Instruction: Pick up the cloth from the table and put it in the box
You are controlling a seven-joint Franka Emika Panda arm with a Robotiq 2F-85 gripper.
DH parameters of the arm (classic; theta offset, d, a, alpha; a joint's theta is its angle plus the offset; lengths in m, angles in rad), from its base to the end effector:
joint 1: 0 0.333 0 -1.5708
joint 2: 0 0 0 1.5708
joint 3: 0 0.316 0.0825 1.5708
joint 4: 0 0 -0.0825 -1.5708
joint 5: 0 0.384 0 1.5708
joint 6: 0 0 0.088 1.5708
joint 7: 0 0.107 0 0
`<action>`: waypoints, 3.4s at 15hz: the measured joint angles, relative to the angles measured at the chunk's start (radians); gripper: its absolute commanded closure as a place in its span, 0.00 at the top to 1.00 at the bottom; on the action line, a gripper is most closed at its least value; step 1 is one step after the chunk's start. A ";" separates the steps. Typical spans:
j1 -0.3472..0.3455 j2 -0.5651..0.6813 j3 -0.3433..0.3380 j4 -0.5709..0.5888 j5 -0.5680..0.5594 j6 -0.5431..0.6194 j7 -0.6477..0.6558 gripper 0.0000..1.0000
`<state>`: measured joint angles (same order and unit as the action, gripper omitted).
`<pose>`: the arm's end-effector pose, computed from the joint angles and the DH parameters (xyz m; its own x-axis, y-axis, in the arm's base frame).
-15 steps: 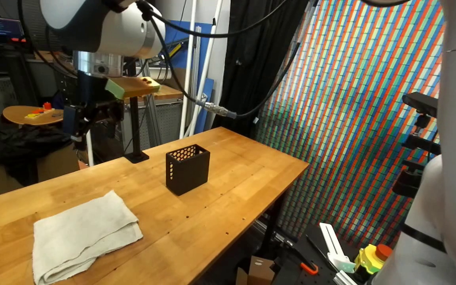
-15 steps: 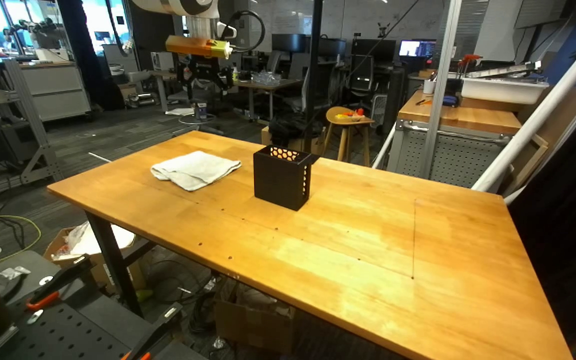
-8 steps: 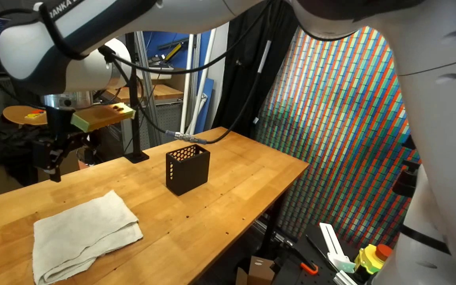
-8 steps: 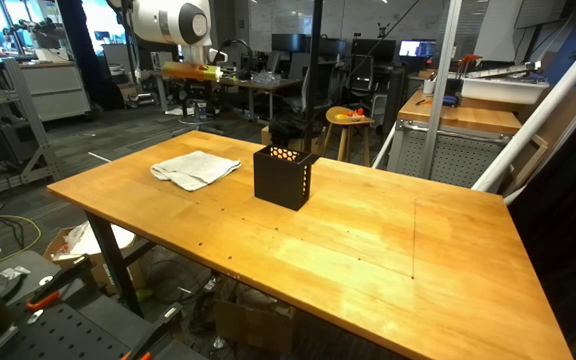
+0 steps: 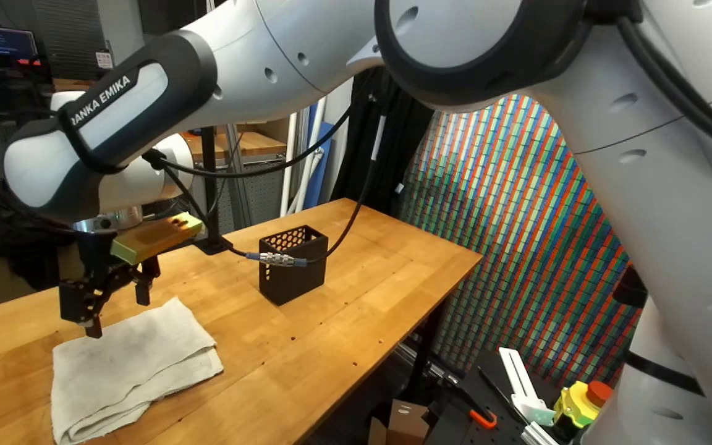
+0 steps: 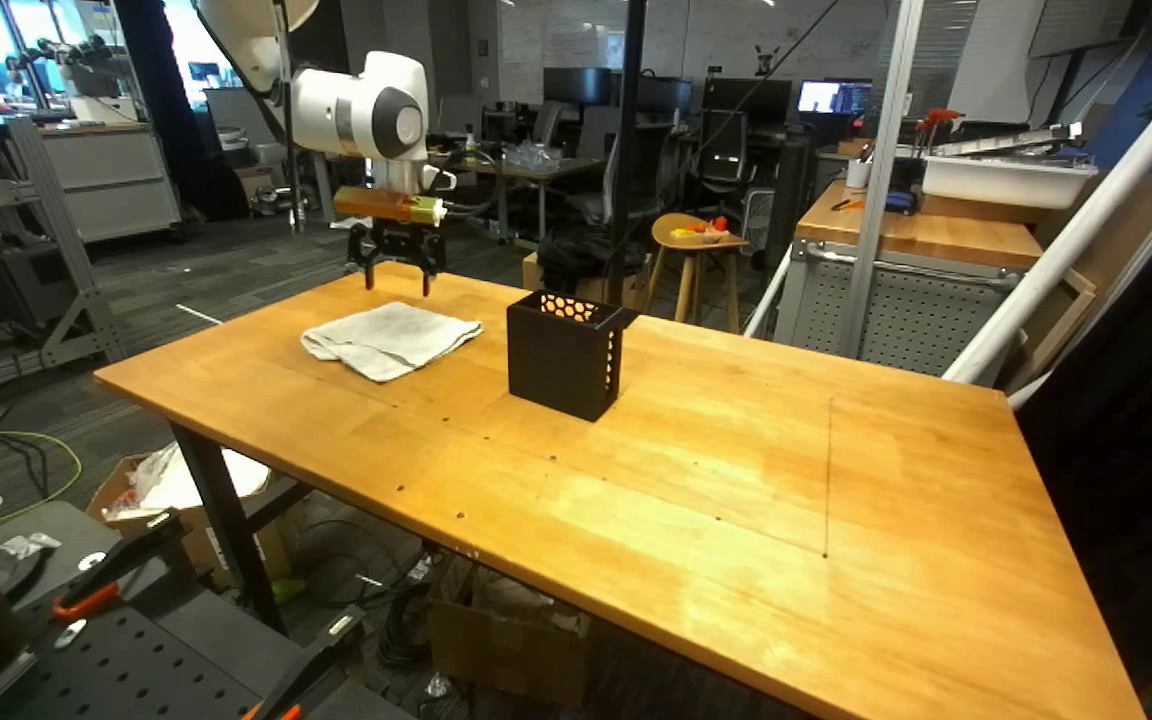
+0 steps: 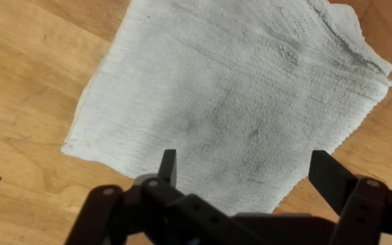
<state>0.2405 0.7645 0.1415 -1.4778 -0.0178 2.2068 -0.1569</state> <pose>0.6699 0.2499 0.2236 0.8713 0.4906 -0.0159 0.4876 -0.8687 -0.0872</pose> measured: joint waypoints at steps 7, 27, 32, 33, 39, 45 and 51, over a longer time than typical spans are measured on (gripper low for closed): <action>0.003 0.150 0.003 0.087 -0.004 0.001 -0.005 1.00; 0.004 0.080 0.051 0.009 0.007 0.008 0.058 0.00; -0.044 -0.081 0.046 -0.145 0.010 0.021 0.065 0.00; -0.058 -0.118 0.040 -0.179 0.010 0.021 0.065 0.00; -0.159 -0.319 -0.028 -0.342 0.010 0.017 0.062 0.00; -0.274 -0.455 -0.119 -0.394 0.010 0.016 0.027 0.00; -0.370 -0.499 -0.172 -0.416 0.010 0.015 -0.101 0.00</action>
<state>-0.1295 0.2659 -0.0305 -1.8943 -0.0076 2.2218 -0.2583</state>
